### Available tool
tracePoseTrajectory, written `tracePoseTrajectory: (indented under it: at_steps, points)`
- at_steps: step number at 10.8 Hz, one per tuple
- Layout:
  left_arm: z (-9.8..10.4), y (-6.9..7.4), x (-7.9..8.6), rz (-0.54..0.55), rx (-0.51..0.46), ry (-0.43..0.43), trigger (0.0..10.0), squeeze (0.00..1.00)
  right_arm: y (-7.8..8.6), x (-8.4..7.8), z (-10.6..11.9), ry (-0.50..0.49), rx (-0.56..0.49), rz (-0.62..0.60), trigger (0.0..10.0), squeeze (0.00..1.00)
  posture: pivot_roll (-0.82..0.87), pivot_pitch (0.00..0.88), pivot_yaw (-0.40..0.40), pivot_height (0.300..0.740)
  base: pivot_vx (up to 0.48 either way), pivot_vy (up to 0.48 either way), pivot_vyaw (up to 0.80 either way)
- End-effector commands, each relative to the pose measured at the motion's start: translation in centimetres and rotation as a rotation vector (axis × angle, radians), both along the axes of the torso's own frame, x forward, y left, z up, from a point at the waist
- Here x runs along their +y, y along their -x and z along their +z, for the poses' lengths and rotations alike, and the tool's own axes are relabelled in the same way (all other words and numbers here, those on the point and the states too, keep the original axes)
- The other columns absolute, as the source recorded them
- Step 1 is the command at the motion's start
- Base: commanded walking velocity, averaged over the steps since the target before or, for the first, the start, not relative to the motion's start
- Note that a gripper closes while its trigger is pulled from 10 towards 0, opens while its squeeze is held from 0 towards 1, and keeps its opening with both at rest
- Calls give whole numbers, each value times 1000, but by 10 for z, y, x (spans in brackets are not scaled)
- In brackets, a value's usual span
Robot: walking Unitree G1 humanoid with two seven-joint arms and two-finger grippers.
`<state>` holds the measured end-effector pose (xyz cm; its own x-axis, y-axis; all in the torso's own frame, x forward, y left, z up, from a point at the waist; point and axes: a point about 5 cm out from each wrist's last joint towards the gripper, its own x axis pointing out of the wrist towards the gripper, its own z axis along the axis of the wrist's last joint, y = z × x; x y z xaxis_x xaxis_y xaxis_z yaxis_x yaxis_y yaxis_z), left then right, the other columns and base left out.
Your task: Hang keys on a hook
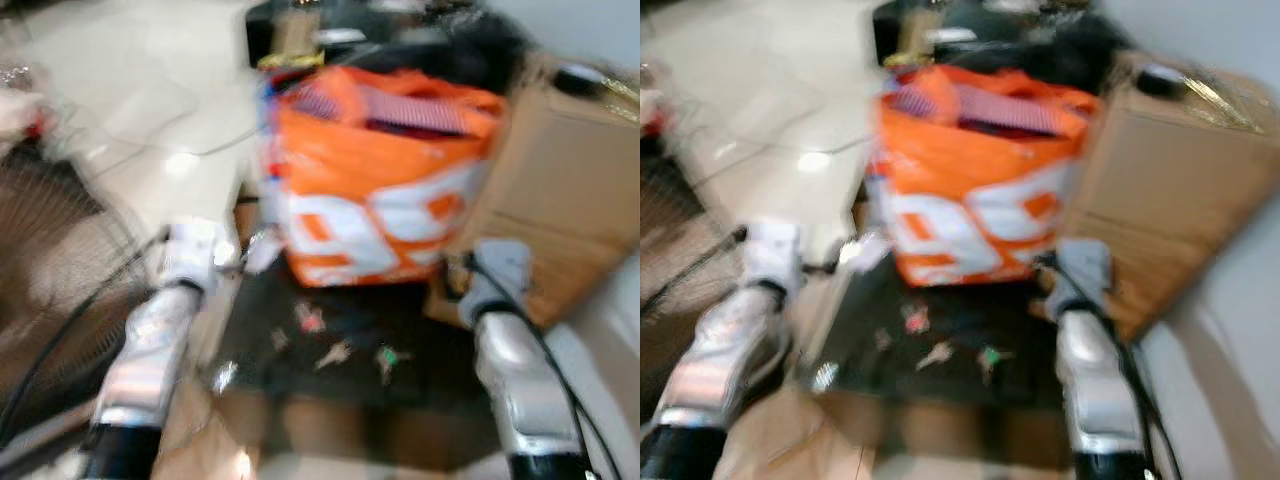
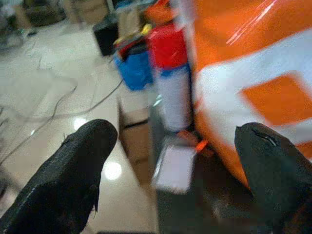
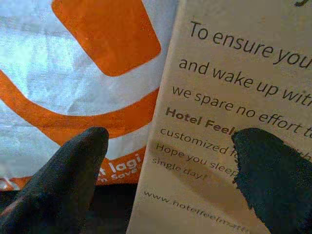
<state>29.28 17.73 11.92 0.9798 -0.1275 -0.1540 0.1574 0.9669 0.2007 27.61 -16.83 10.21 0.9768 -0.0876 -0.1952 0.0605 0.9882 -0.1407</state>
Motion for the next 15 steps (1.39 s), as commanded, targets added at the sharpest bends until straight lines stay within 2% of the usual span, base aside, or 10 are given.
tracePoseTrajectory:
  at_steps: [1,3,4,5,8,10,11,13,14,15]
  points:
    - [0,0,-14,-54,1,22,10000,0,0,-9,-2,18,35,-5,10000,0,-99,0,-2,740,0,0,0]
    - [-12,7,-24,-168,74,0,10000,0,2,-11,-4,62,81,90,10000,0,-105,0,-6,740,0,0,0]
    - [-15,7,-23,-167,91,11,10000,0,3,-10,-5,111,94,142,10000,0,-105,0,-6,740,0,0,0]
    - [-18,10,-25,-251,115,2,10000,0,8,-8,-15,134,202,266,10000,0,-113,0,-7,740,0,0,0]
    - [-28,24,-36,-481,202,-9,10000,0,22,6,-29,132,383,555,10000,0,-134,0,-8,740,0,0,0]
    - [-34,38,-37,-585,220,-61,10000,0,5,25,-35,82,400,584,10000,0,-135,0,-35,740,0,0,0]
    - [-34,43,-37,-600,223,-73,10000,0,1,30,-38,63,400,586,10000,0,-129,0,-46,740,0,0,0]
    - [-38,50,-26,-601,237,-162,10000,0,-11,47,-56,25,438,554,10000,0,-103,0,-71,740,0,0,0]
    - [-34,48,-21,-533,192,-156,10000,0,-14,52,-52,51,382,546,10000,0,-100,0,-61,740,0,0,0]
    - [-27,40,-17,-414,126,-133,10000,0,-15,47,-38,-62,301,469,10000,0,-110,0,-45,740,0,0,0]
